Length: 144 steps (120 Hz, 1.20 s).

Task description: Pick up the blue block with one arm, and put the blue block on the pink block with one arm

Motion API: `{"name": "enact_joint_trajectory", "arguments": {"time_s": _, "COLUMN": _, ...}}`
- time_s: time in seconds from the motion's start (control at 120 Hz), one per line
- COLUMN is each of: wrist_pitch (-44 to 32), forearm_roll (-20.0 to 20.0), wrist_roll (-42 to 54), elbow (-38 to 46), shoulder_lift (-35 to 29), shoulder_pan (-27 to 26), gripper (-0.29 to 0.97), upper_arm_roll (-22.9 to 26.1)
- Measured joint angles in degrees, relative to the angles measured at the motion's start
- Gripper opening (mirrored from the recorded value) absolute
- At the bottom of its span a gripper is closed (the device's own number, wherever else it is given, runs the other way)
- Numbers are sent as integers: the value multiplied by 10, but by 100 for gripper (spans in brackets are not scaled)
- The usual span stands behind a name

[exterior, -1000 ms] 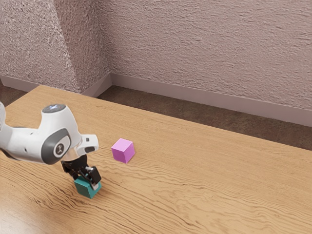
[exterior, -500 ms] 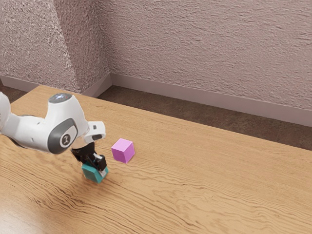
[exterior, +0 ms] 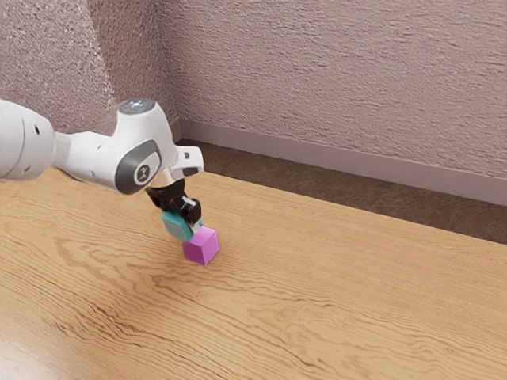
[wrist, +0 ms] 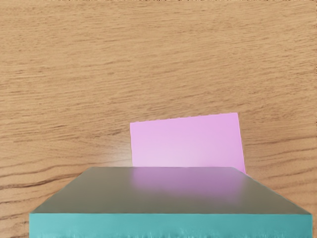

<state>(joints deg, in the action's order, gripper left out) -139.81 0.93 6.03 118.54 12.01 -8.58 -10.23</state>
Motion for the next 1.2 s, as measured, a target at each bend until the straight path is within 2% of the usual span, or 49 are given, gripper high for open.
{"name": "enact_joint_trajectory", "arguments": {"time_s": 0.5, "wrist_pitch": 24, "forearm_roll": -5, "wrist_roll": -4, "elbow": -58, "shoulder_lift": 50, "shoulder_pan": 16, "gripper": 32, "upper_arm_roll": 25}}
{"name": "enact_joint_trajectory", "arguments": {"time_s": 0.575, "wrist_pitch": 25, "forearm_roll": -9, "wrist_roll": -1, "elbow": -58, "shoulder_lift": 51, "shoulder_pan": 17, "gripper": 43, "upper_arm_roll": 26}}
{"name": "enact_joint_trajectory", "arguments": {"time_s": 0.767, "wrist_pitch": 27, "forearm_roll": -16, "wrist_roll": 9, "elbow": -58, "shoulder_lift": 45, "shoulder_pan": 16, "gripper": 56, "upper_arm_roll": 32}}
{"name": "enact_joint_trajectory", "arguments": {"time_s": 0.983, "wrist_pitch": 54, "forearm_roll": -18, "wrist_roll": 15, "elbow": -82, "shoulder_lift": -51, "shoulder_pan": 4, "gripper": 64, "upper_arm_roll": 30}}
{"name": "enact_joint_trajectory", "arguments": {"time_s": 1.075, "wrist_pitch": 137, "forearm_roll": -19, "wrist_roll": 7, "elbow": -144, "shoulder_lift": -90, "shoulder_pan": 8, "gripper": 65, "upper_arm_roll": 29}}
{"name": "enact_joint_trajectory", "arguments": {"time_s": 1.2, "wrist_pitch": 243, "forearm_roll": -19, "wrist_roll": -9, "elbow": -156, "shoulder_lift": -136, "shoulder_pan": 20, "gripper": 66, "upper_arm_roll": 33}}
